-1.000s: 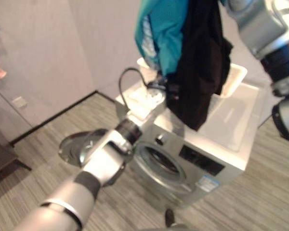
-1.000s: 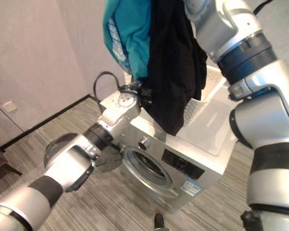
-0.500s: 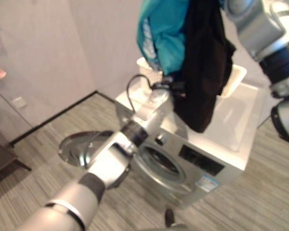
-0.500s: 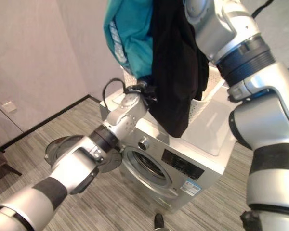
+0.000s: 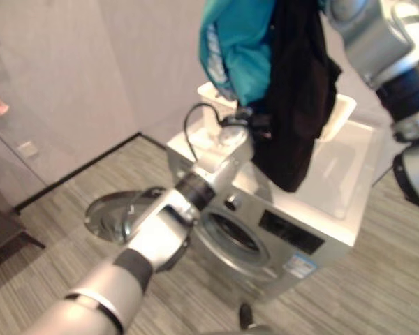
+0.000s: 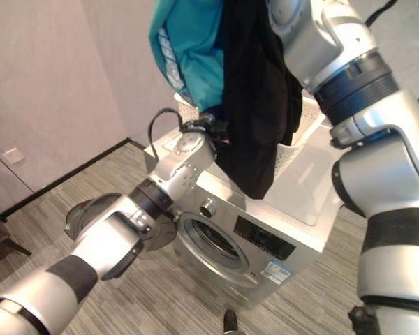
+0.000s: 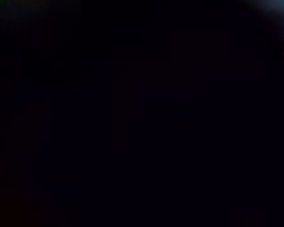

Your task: Grab the laundry basket,head to the washer,open it,put in the laundry and shut it.

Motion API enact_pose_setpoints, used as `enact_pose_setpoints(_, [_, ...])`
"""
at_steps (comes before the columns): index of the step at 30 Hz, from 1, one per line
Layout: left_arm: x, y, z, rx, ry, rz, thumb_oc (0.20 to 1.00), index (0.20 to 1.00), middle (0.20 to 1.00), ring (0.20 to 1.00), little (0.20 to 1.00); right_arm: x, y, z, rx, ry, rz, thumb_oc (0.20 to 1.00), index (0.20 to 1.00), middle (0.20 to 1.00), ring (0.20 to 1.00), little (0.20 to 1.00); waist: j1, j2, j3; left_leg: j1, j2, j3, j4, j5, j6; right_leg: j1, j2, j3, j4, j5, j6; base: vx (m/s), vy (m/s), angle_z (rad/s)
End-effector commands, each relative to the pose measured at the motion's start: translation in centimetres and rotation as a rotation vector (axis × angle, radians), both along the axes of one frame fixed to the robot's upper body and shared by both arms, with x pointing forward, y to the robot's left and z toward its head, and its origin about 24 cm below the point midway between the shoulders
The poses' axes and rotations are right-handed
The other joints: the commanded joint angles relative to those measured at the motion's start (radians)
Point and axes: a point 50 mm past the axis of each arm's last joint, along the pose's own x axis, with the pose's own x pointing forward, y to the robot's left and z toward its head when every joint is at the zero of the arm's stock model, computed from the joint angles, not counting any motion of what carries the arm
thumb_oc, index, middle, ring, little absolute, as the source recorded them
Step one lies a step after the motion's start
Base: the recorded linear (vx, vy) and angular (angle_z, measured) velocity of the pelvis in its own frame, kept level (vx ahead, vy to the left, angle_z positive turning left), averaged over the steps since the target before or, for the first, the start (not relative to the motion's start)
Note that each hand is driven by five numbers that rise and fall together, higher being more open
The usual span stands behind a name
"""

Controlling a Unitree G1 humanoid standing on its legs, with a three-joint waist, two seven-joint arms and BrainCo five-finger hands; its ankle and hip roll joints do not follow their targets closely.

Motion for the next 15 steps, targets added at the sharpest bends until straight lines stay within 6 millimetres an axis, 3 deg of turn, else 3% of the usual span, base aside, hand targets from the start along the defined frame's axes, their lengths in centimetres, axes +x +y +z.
enact_pose_setpoints(1, [-2.25,-2.04,7.40,-0.036,-0.279,-0.053,1.000,1.000,1.000,1.000,1.000,-1.93,-3.93,3.62,0.074,-0.118,-0.128,0.200,0.200,0.200,0.200,0.200,0.036,-0.008,-0.006,-0.013,0.047,0.015,0.012,-0.036,-0.019,0.182,-0.014,-0.063,-0.001,-0.180,0.074,0.00,0.000,0.00])
enact_pose_setpoints(15, [-2.32,-2.40,7.17,-0.001,-0.289,-0.051,1.000,1.000,1.000,1.000,1.000,-1.74,-4.37,3.52,0.075,-0.107,-0.153,0.200,0.200,0.200,0.200,0.200,0.041,-0.015,-0.007,-0.012,0.047,0.011,0.012,-0.035,-0.017,0.187,-0.013,-0.066,-0.001,-0.181,0.072,0.00,0.000,0.00])
